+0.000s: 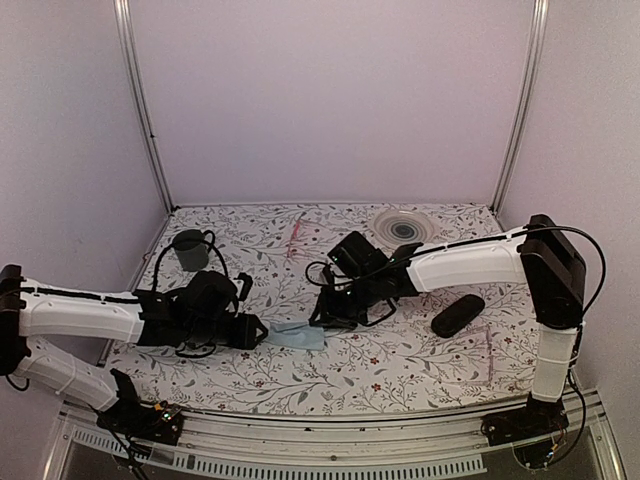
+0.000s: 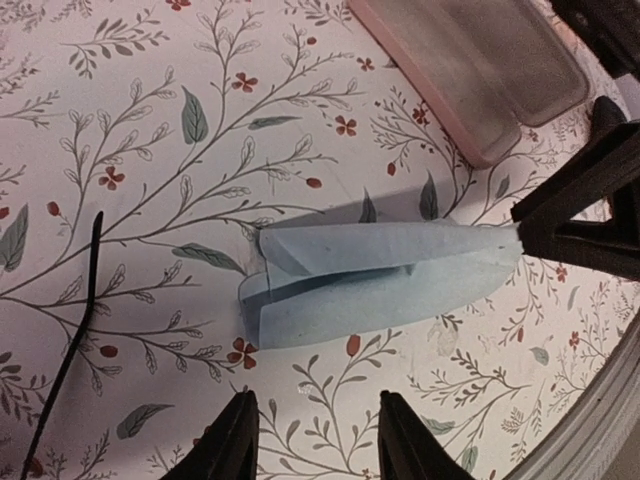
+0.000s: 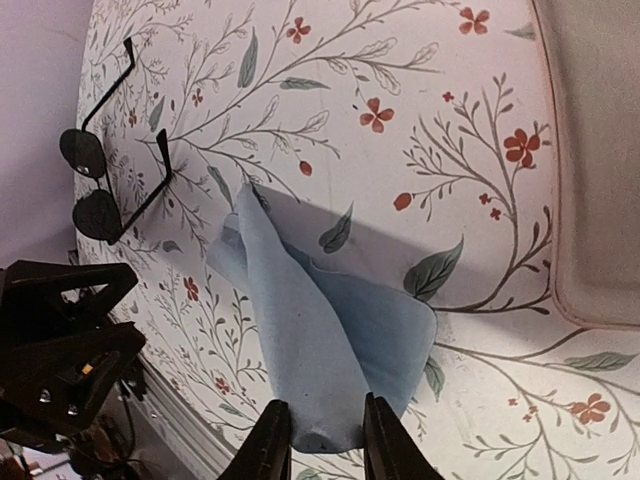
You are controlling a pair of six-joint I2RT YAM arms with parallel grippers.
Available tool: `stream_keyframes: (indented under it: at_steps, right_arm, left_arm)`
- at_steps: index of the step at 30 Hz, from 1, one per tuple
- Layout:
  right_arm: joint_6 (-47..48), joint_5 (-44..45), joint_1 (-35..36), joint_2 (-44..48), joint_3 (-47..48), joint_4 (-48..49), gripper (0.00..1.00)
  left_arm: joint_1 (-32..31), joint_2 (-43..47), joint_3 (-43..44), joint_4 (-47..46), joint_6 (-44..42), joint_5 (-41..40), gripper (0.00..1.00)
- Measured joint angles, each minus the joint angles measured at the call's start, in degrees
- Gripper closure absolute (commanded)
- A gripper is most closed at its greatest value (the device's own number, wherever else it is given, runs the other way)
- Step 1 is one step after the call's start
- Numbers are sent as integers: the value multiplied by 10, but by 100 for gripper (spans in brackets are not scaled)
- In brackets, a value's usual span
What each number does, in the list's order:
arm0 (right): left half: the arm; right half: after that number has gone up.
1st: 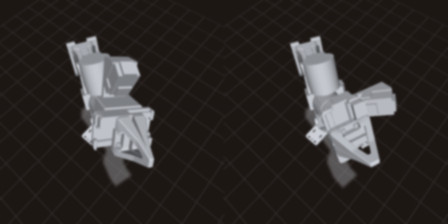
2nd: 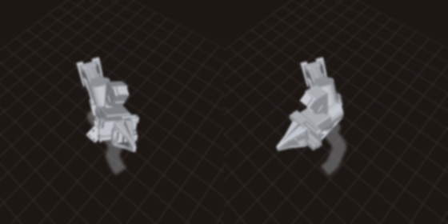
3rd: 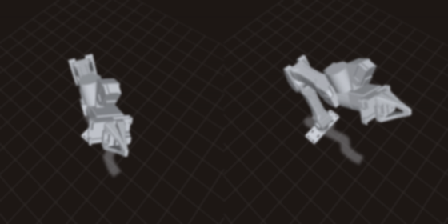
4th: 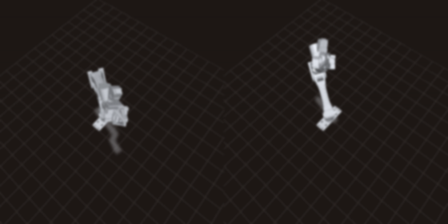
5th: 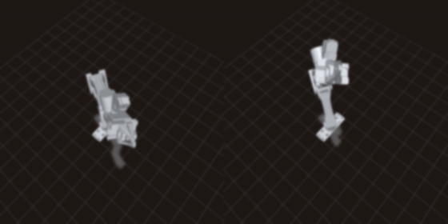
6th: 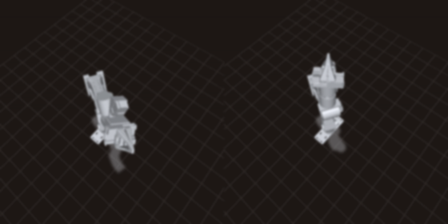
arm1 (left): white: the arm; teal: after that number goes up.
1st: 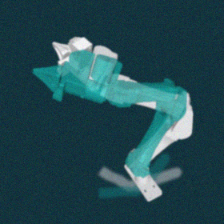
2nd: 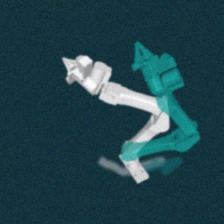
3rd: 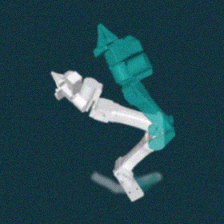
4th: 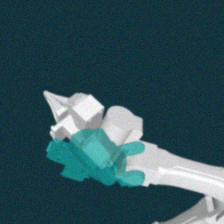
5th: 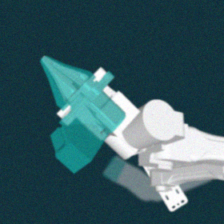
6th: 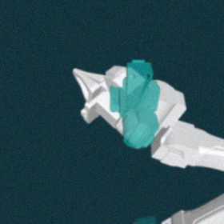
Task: Organize the sunglasses
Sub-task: Adjust the glasses cleaning cloth at the center of the board.
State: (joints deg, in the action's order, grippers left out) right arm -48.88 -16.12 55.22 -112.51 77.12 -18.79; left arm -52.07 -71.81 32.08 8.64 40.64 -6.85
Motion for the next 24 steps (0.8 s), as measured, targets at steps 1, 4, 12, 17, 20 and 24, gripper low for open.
stream_keyframes:
  at_steps: [1,4,12,17,20,24]
  right_arm:
    - [4,-3,0,0,0,4,79]
    - [8,-12,1,0,0,10,87]
    - [19,-17,3,0,0,14,97]
    - [17,-5,3,-1,0,12,99]
    - [14,1,1,-3,0,9,99]
    - [13,6,-3,-7,0,6,99]
  left_arm:
    - [9,-4,0,-6,-5,3,58]
    - [29,-26,1,-21,-23,14,59]
    - [49,-130,40,-45,-69,38,61]
    - [54,-183,83,-49,-93,39,59]
    - [56,-199,100,-50,-105,39,56]
    - [59,-217,112,-49,-113,41,50]
